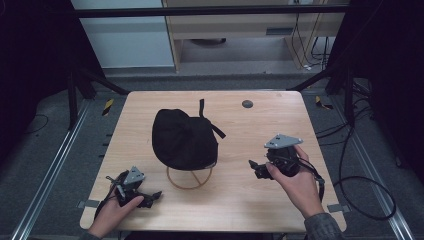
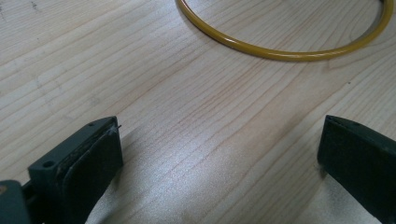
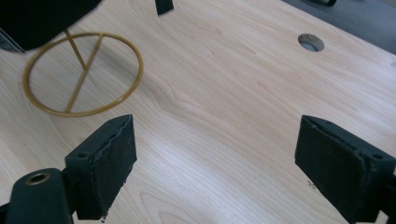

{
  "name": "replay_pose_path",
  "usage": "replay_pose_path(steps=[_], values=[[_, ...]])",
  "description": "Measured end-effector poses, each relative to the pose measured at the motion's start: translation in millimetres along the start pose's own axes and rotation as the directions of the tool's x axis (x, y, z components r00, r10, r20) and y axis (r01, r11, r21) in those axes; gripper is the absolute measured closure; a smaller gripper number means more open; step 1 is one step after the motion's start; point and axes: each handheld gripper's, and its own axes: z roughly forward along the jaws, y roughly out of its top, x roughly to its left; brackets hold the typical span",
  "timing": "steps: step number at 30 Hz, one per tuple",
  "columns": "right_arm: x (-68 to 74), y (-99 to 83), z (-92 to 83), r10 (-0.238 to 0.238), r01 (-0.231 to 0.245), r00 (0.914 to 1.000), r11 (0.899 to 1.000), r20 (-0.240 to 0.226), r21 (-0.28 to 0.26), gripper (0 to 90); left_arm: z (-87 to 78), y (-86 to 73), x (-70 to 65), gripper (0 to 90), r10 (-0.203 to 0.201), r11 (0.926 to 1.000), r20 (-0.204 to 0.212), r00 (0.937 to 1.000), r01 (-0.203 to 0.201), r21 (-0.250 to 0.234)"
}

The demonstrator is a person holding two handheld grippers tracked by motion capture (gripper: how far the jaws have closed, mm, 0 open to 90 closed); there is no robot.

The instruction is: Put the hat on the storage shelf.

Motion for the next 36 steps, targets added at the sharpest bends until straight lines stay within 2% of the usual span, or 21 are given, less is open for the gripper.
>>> replay_pose_path(steps=[6, 15, 22, 26, 29, 32, 36], values=[[-1.2, -21.0, 11.9, 0.028, -0.028, 0.9996, 0.999, 0.008, 0.016, 12.8, 0.0, 0.0, -0.1, 0.0, 0.000, 1.0000, 0.000, 1.0000, 0.000, 0.000], [2.1, -43.2, 28.9, 0.079, -0.078, 0.9967, 0.997, -0.019, 0.021, 12.8, 0.0, 0.0, -0.1, 0.0, 0.000, 1.0000, 0.000, 1.0000, 0.000, 0.000], [3.0, -56.4, 36.0, 0.084, -0.083, 0.9964, 0.996, -0.016, 0.025, 13.8, 0.0, 0.0, -0.2, 0.0, -0.001, 1.0000, -0.001, 1.0000, 0.001, -0.001], [5.9, -64.0, 42.5, 0.083, -0.082, 0.9961, 0.996, -0.029, 0.046, 13.8, 0.0, 0.0, -0.2, 0.0, -0.001, 1.0000, -0.001, 1.0000, 0.001, -0.001], [10.7, -69.7, 47.1, 0.094, -0.093, 0.9949, 0.994, -0.035, 0.054, 13.9, 0.0, -0.1, -0.2, 0.0, -0.001, 1.0000, -0.001, 1.0000, 0.001, -0.001], [18.5, -73.6, 52.4, 0.077, -0.074, 0.9964, 0.995, -0.036, 0.070, 13.9, 0.0, 0.0, -0.2, 0.0, -0.001, 1.0000, -0.001, 1.0000, 0.001, 0.000], [23.2, -76.0, 57.6, 0.084, -0.080, 0.9951, 0.994, -0.052, 0.076, 13.8, 0.0, -0.1, -0.2, 0.0, -0.001, 1.0000, -0.001, 1.0000, 0.001, -0.001]])
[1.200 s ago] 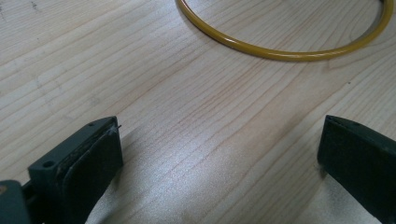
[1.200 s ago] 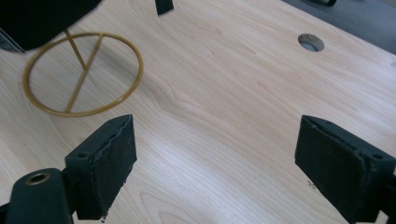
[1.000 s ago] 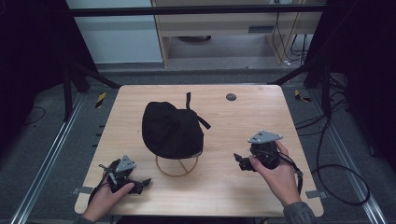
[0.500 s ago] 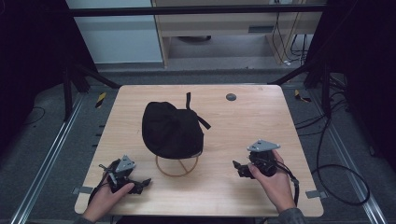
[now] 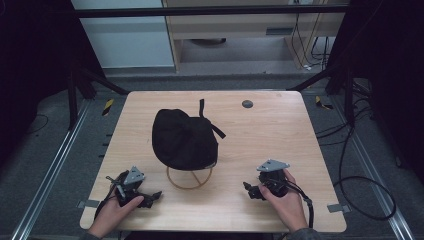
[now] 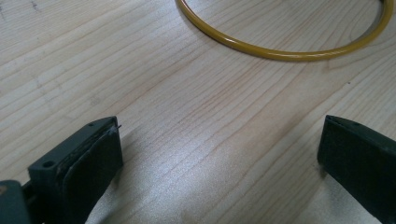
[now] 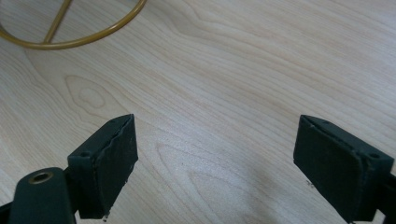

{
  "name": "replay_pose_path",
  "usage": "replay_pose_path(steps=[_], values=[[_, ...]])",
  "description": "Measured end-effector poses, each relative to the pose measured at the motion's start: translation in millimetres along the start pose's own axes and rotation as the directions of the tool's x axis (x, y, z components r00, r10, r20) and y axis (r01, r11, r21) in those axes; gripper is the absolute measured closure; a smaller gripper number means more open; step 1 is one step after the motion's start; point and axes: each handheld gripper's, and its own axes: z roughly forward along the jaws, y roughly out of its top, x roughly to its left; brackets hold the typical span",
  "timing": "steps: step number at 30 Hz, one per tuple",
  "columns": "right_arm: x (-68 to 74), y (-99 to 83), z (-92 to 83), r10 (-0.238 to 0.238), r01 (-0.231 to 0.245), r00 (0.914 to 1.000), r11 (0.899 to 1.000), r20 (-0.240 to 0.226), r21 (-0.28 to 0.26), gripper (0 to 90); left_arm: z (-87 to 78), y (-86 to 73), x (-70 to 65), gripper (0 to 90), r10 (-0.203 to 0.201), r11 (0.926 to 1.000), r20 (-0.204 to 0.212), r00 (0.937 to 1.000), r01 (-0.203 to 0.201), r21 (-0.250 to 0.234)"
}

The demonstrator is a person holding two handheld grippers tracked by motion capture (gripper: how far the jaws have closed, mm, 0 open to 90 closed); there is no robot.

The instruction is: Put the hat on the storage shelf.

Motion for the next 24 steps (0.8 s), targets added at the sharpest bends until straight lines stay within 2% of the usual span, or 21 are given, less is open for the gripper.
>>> replay_pose_path(steps=[8, 13, 17, 24], values=[[3.9, 0.9, 15.3, 0.011, -0.011, 0.9998, 1.000, -0.015, 0.001, 13.3, 0.0, 0.0, 0.0, 0.0, 0.000, 1.0000, 0.000, 1.0000, 0.000, 0.000], [5.5, 1.1, 28.5, 0.057, -0.057, 0.9980, 0.998, -0.027, -0.006, 13.3, 0.0, 0.0, 0.0, 0.0, 0.000, 1.0000, 0.000, 1.0000, 0.000, 0.000], [6.7, 1.2, 36.2, 0.065, -0.066, 0.9974, 0.998, -0.030, -0.013, 12.7, 0.0, 0.0, 0.0, 0.0, 0.000, 1.0000, 0.000, 1.0000, 0.000, 0.000], [6.7, 0.1, 42.2, 0.063, -0.063, 0.9980, 0.998, -0.006, -0.009, 11.3, 0.0, 0.0, 0.0, 0.0, 0.000, 1.0000, 0.000, 1.0000, 0.000, 0.000]])
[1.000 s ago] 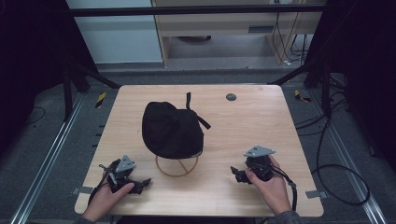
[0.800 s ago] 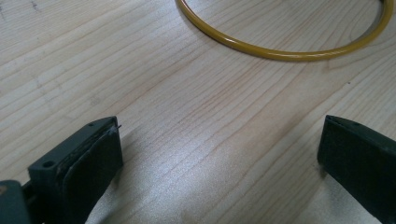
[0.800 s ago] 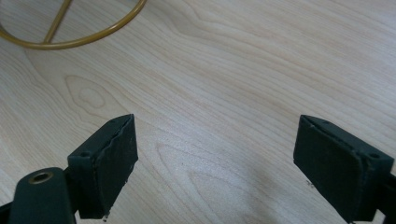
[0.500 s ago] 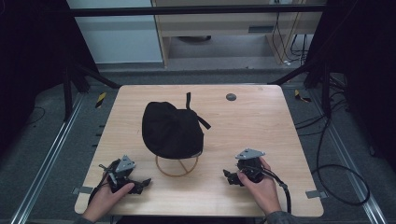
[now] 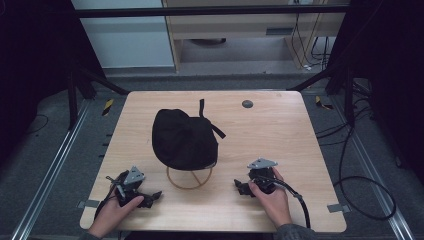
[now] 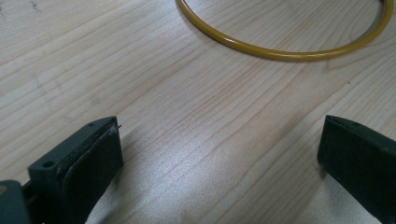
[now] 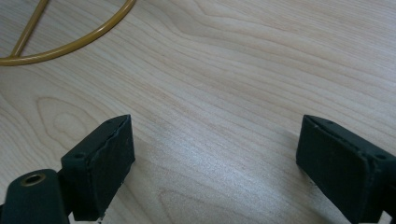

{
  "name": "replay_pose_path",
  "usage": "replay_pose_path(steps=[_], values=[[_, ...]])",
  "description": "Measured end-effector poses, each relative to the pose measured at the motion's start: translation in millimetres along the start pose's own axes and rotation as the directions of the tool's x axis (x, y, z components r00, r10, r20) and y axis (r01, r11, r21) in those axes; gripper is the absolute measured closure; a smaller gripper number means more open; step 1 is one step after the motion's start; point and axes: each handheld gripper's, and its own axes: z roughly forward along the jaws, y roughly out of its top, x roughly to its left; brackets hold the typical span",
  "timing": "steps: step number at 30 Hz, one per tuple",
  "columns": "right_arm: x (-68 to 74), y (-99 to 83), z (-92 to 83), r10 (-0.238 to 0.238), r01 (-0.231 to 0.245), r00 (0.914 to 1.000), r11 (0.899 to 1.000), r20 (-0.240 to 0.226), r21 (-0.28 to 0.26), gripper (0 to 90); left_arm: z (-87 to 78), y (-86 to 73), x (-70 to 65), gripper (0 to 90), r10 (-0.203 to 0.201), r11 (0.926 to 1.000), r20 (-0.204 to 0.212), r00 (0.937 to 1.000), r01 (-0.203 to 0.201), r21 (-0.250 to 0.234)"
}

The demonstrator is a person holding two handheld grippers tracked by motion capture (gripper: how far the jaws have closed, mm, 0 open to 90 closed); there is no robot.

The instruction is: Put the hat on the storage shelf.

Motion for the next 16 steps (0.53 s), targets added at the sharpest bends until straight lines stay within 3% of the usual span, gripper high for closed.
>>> replay_pose_path(steps=[5, 8, 16], values=[[2.0, -0.7, 4.1, 0.000, 0.000, 0.9997, 1.000, 0.025, -0.023, 8.8, 0.1, 0.1, 0.0, 0.0, 0.000, 1.0000, 0.001, 1.0000, 0.000, 0.000], [5.0, 0.0, 6.2, -0.025, 0.026, 0.9985, 1.000, 0.049, -0.012, 7.5, 0.3, 0.2, -0.2, 0.0, -0.001, 1.0000, 0.002, 1.0000, 0.001, 0.000], [5.3, -2.4, 3.8, -0.035, 0.035, 0.9986, 0.999, 0.041, -0.012, 7.5, 0.8, 0.8, -0.4, 0.0, 0.000, 1.0000, 0.002, 1.0000, 0.000, 0.001]])
